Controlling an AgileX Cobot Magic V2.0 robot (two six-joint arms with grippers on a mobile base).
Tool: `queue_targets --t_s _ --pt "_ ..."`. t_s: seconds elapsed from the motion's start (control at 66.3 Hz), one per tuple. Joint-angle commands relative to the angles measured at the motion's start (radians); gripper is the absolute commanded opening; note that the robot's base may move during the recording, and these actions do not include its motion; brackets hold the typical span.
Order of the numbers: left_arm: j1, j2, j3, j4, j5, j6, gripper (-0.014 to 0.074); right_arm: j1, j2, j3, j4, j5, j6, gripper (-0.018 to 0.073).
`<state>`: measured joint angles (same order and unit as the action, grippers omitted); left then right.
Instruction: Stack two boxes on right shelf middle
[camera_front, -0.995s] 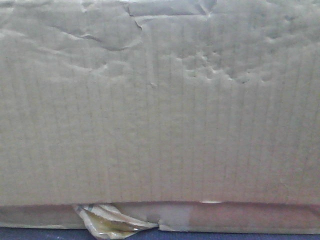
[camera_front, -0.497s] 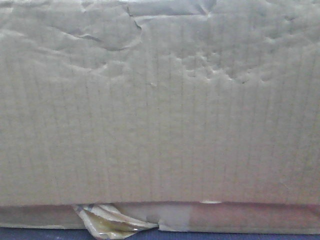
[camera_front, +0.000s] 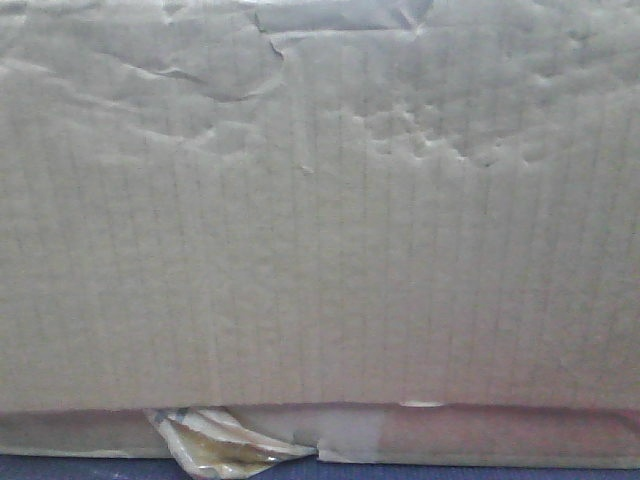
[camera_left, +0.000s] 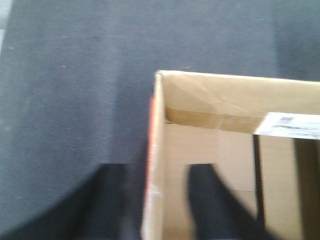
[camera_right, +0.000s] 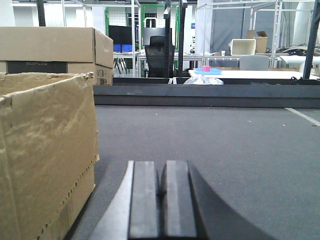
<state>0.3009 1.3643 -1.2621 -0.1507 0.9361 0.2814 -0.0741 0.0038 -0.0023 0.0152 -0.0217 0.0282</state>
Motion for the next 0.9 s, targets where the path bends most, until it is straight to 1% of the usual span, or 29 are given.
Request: queue_targets --t_s 0.0,0.045,0.106,0.211,0.392,0.452,0.497,0.512,0.528,0.558,0.573,0.588,0.603,0.769,0.889 --pt "0.004 0.008 -0.01 0.025 -0.017 0.006 0.0351 -0.005 -0.004 0.002 0.003 -0.024 -0.002 -0.0169" --pt "0.004 0.019 -0.01 0.041 -0.017 0.006 0.0365 -0.005 -0.004 0.002 0.003 -0.024 -0.002 -0.0169" --pt "0.004 0.039 -0.01 0.043 -0.01 0.006 0.0358 -0.005 -0.004 0.002 0.003 -0.024 -0.002 -0.0169" --pt "0.001 0.091 -0.01 0.026 0.003 0.006 0.0334 -0.005 -0.004 0.002 0.003 -0.024 -0.002 -0.0169" --pt "0.001 0.182 -0.01 0.024 0.033 0.006 0.0277 -0.005 -0.004 0.002 0.003 -0.024 -0.002 -0.0169" --pt "0.001 0.199 -0.01 0.022 0.053 0.006 0.0216 -0.005 -0.004 0.002 0.003 -0.024 -0.002 -0.0169" --pt "0.001 0.204 -0.01 0.022 0.064 0.006 0.0141 -0.005 -0.004 0.002 0.003 -0.024 -0.002 -0.0169" --pt "0.001 0.204 -0.01 0.022 0.066 0.006 0.0094 -0.005 -0.004 0.002 0.003 -0.024 -0.002 -0.0169" --pt "0.001 0.204 -0.01 0.022 0.067 0.006 0.0078 -0.005 -0.004 0.002 0.003 -0.024 -0.002 -0.0169" --pt "0.001 0.204 -0.01 0.022 0.069 0.006 -0.001 -0.005 -0.004 0.002 0.003 -0.024 -0.002 -0.0169" --pt "0.001 0.204 -0.01 0.022 0.069 0.006 -0.0029 -0.005 -0.004 0.002 0.003 -0.024 -0.002 -0.0169" --pt "0.001 0.204 -0.01 0.022 0.069 0.006 -0.0084 -0.005 -0.004 0.002 0.003 -0.024 -0.002 -0.0169" --pt "0.001 0.202 -0.01 0.022 0.071 0.006 -0.0116 -0.005 -0.004 0.002 0.003 -0.024 -0.002 -0.0169" --pt "0.001 0.187 -0.051 0.022 0.072 0.004 -0.0111 -0.005 -0.004 0.002 0.003 -0.024 -0.002 -0.0169" --pt "0.003 0.151 -0.132 0.022 0.096 0.0 -0.0111 -0.005 -0.004 0.002 0.003 -0.024 -0.002 -0.0169"
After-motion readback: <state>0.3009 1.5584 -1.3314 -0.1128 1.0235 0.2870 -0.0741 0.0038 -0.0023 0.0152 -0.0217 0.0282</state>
